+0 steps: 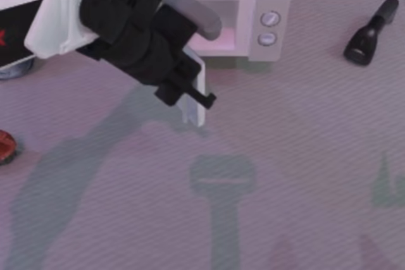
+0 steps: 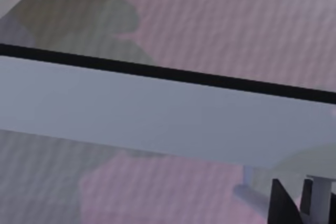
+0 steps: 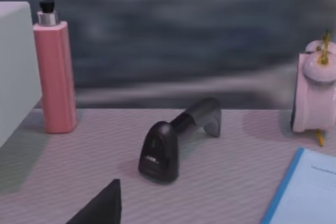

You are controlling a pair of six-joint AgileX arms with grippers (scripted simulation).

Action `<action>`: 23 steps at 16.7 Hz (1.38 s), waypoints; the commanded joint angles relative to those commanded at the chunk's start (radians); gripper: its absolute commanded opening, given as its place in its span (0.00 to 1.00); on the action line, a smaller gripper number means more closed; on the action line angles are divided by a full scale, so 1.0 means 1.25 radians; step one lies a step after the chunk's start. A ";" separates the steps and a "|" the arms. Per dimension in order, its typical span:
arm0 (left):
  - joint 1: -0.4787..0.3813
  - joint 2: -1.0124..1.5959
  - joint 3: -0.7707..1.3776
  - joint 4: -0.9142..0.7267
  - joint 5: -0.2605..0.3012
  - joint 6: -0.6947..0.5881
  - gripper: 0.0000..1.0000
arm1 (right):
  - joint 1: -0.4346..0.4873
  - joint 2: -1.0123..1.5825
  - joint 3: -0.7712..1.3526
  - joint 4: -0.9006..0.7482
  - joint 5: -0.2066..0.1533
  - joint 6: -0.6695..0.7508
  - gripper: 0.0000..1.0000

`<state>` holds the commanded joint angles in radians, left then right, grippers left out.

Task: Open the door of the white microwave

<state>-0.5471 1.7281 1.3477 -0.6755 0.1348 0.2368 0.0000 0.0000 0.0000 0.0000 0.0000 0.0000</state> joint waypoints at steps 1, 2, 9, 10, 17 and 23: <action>0.000 0.000 0.000 0.000 0.000 0.000 0.00 | 0.000 0.000 0.000 0.000 0.000 0.000 1.00; 0.000 0.000 0.000 0.000 0.000 0.000 0.00 | 0.000 0.000 0.000 0.000 0.000 0.000 1.00; 0.000 0.000 0.000 0.000 0.000 0.000 0.00 | 0.000 0.000 0.000 0.000 0.000 0.000 1.00; 0.000 0.000 0.000 0.000 0.000 0.000 0.00 | 0.000 0.000 0.000 0.000 0.000 0.000 1.00; 0.000 0.000 0.000 0.000 0.000 0.000 0.00 | 0.000 0.000 0.000 0.000 0.000 0.000 1.00; 0.007 -0.004 -0.009 -0.007 0.017 0.023 0.00 | 0.000 0.000 0.000 0.000 0.000 0.000 1.00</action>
<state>-0.5380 1.7231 1.3365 -0.6840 0.1560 0.2652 0.0000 0.0000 0.0000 0.0000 0.0000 0.0000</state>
